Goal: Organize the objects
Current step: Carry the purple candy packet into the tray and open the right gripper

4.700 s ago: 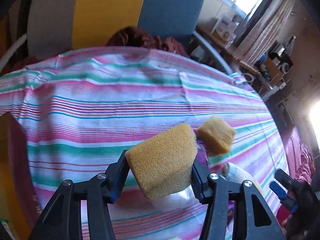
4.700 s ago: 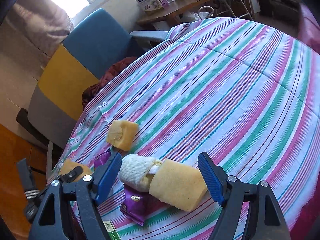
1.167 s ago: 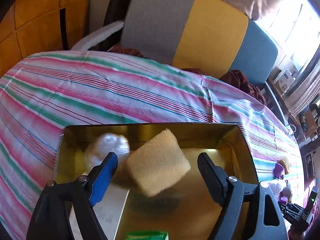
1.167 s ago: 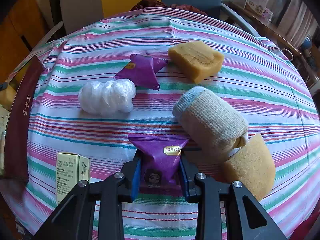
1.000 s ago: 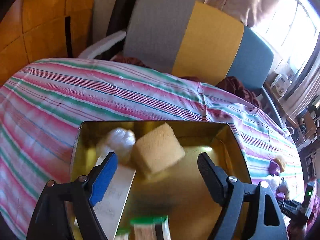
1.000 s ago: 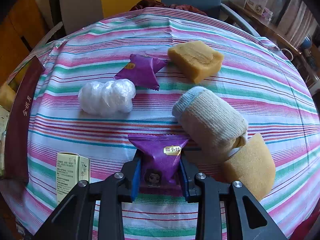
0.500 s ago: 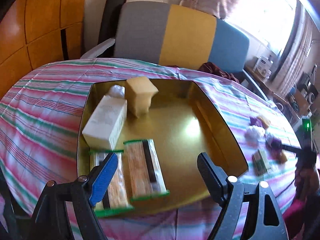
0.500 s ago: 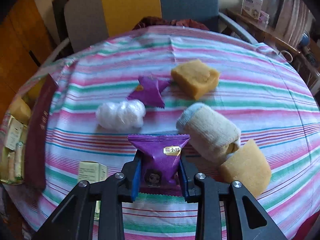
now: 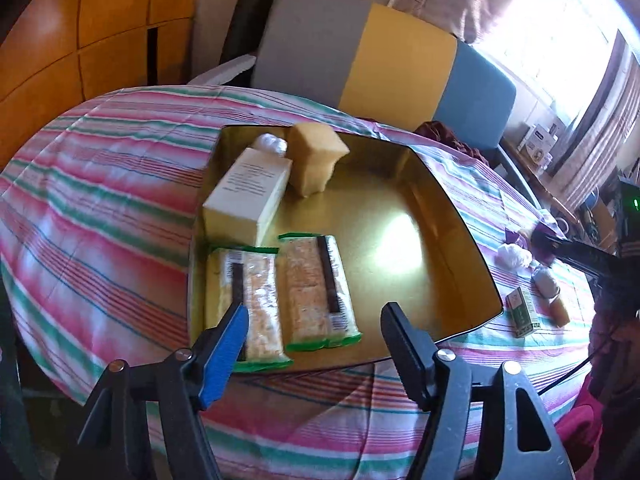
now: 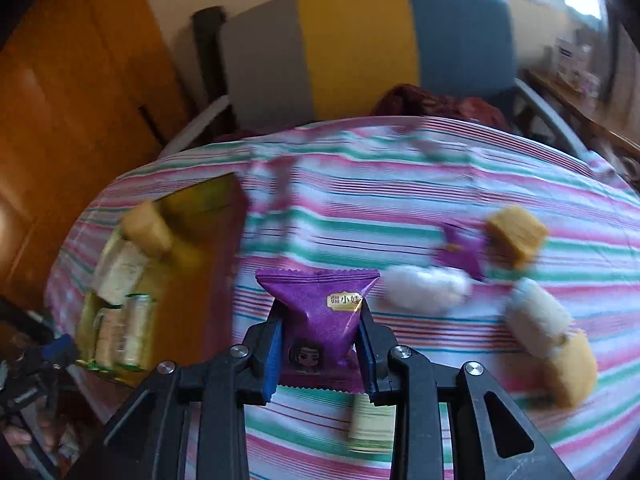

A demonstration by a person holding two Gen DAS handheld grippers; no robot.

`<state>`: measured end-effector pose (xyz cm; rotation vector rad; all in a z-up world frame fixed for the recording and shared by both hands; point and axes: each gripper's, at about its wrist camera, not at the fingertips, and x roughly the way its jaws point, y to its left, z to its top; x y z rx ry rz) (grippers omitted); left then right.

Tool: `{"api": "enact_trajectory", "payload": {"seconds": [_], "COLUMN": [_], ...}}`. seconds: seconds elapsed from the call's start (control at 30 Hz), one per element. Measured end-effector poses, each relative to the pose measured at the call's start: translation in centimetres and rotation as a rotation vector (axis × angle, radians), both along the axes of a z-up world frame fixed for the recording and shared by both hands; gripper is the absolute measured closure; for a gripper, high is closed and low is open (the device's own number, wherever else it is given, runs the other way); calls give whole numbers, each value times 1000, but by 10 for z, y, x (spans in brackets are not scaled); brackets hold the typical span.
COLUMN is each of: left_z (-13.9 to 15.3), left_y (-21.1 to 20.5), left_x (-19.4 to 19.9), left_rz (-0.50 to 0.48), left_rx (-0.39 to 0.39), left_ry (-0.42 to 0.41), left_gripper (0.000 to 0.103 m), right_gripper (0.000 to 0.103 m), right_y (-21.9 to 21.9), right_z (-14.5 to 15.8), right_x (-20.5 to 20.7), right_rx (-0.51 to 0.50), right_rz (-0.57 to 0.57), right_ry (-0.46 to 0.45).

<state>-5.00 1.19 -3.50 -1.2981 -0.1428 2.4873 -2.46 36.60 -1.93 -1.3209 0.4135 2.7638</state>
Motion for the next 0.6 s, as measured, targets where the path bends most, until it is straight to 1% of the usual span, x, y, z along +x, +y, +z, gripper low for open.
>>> {"api": "enact_trajectory", "payload": {"seconds": [0.1, 0.27, 0.4, 0.53, 0.6], "left_z": [0, 0, -6, -16, -19], "left_y": [-10, -27, -40, -50, -51], "left_x": [2, 1, -1, -2, -3], "left_rz": [21, 60, 89, 113, 121], "left_rx": [8, 16, 23, 31, 31], "left_ry": [3, 16, 4, -21, -29], "left_gripper": [35, 36, 40, 40, 41], "right_gripper": [71, 71, 71, 70, 67], "right_y": [-49, -119, -162, -191, -202], "right_z": [1, -11, -31, -52, -62], "right_x": [-29, -77, -115, -146, -159], "right_rx": [-48, -75, -79, -78, -85], "right_rz": [102, 207, 237, 240, 248], "right_ry": [-1, -43, -100, -148, -173]}}
